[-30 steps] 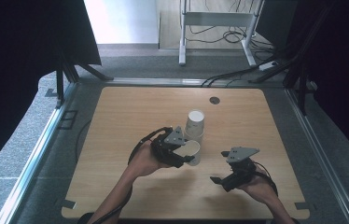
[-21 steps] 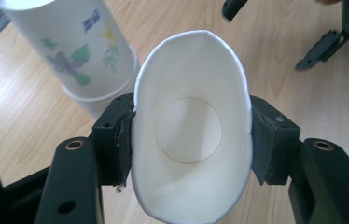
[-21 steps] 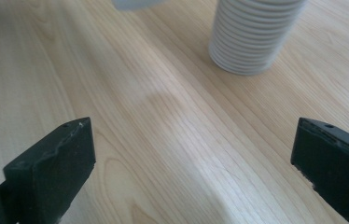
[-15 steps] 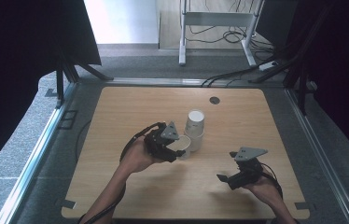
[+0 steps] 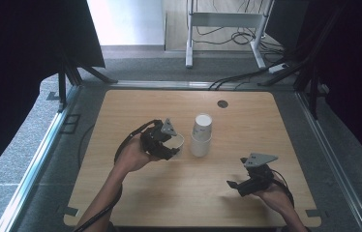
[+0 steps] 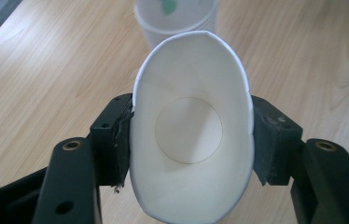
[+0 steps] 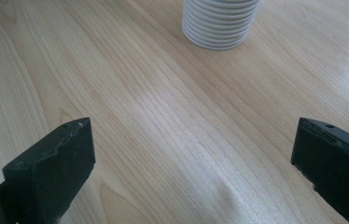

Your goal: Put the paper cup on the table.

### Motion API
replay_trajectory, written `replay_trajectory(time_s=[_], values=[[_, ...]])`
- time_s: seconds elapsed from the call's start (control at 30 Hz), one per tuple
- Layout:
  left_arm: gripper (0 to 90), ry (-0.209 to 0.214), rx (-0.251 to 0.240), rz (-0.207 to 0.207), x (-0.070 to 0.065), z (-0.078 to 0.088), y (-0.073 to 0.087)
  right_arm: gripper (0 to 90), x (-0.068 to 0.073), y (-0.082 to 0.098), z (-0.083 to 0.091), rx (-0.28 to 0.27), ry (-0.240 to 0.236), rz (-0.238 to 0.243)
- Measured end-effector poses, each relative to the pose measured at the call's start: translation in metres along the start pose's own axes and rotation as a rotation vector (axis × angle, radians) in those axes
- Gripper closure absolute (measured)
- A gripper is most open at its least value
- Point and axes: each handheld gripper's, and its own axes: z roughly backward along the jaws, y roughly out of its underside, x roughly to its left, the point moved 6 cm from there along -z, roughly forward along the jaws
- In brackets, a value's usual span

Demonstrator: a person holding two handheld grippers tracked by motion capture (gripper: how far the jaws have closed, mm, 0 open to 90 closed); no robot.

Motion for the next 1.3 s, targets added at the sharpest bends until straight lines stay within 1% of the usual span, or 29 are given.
replay_trajectory(time_s=[0.03,0.13,0.23,0.57,0.8,0.9,0.97,1.03,1.1,1.13,1.3], values=[[38.3,0.000,0.000,0.000,0.000,0.000,0.000,0.0,0.000,0.000,0.000,0.000,0.000,0.000],[38.0,-0.015,0.026,0.016,0.007,-0.001,0.004,0.0,-0.002,0.003,-0.001,0.007,0.013,-0.001],[37.5,-0.019,0.045,0.034,0.012,-0.003,0.007,0.0,-0.003,0.004,-0.001,0.011,0.013,-0.002],[35.2,-0.045,0.114,0.105,0.030,-0.018,0.025,0.0,-0.005,0.007,-0.003,0.022,0.014,-0.004],[33.4,-0.052,0.126,0.158,0.037,-0.032,0.034,0.1,-0.005,0.009,-0.004,0.029,0.012,-0.007],[32.5,-0.061,0.140,0.166,0.039,-0.037,0.037,0.3,-0.006,0.010,-0.004,0.033,0.014,-0.007],[31.8,-0.065,0.141,0.179,0.040,-0.040,0.039,0.4,-0.006,0.010,-0.004,0.035,0.012,-0.006],[31.3,-0.071,0.143,0.182,0.041,-0.042,0.039,0.6,-0.006,0.010,-0.005,0.035,0.012,-0.006],[30.9,-0.069,0.144,0.194,0.041,-0.044,0.040,0.8,-0.006,0.010,-0.005,0.036,0.010,-0.006],[30.7,-0.071,0.144,0.191,0.042,-0.044,0.040,0.9,-0.006,0.011,-0.005,0.038,0.007,-0.005],[30.1,-0.071,0.149,0.203,0.042,-0.050,0.041,1.3,-0.006,0.011,-0.005,0.041,0.007,-0.003]])
